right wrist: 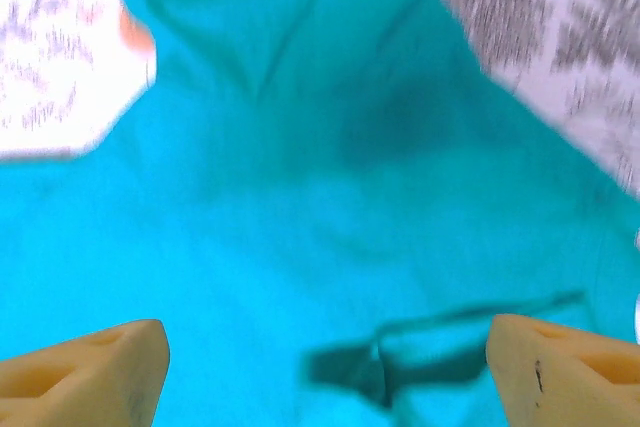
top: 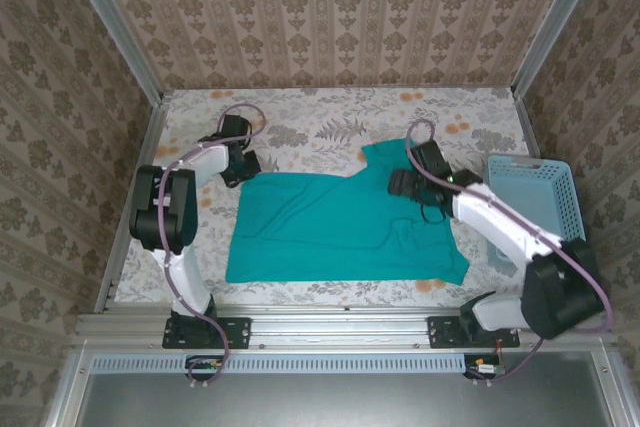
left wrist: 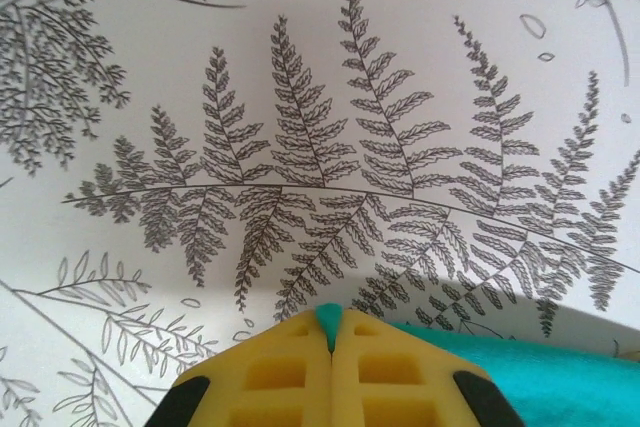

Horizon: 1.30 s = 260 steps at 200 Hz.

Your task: Fold the inside-out t-shirt

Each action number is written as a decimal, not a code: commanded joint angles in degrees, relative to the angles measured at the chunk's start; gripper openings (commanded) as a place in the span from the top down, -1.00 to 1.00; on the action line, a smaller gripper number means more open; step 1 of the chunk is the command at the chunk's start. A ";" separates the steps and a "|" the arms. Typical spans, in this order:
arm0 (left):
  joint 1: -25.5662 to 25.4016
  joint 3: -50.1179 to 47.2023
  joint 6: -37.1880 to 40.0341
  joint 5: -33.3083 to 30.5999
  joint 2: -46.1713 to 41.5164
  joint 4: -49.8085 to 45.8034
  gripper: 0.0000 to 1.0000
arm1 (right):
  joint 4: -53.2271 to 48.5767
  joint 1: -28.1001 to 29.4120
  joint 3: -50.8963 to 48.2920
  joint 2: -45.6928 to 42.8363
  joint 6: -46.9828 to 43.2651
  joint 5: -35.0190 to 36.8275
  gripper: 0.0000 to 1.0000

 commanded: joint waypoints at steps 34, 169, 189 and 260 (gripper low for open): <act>1.00 -3.57 -1.00 2.55 -1.56 3.41 1.00 | -6.55 -6.87 23.46 24.37 -6.61 0.73 -0.55; 1.60 -3.91 -0.90 5.54 -2.20 3.88 1.00 | -22.29 -12.10 64.83 60.56 -8.83 -3.15 -0.08; 1.88 -4.49 -0.90 5.68 -2.29 4.28 1.00 | -24.57 -12.10 68.61 63.42 -9.29 -3.58 -0.02; 2.97 -5.36 -0.99 6.18 -2.60 4.67 1.00 | -26.83 -12.10 73.98 66.83 -10.77 -4.93 0.47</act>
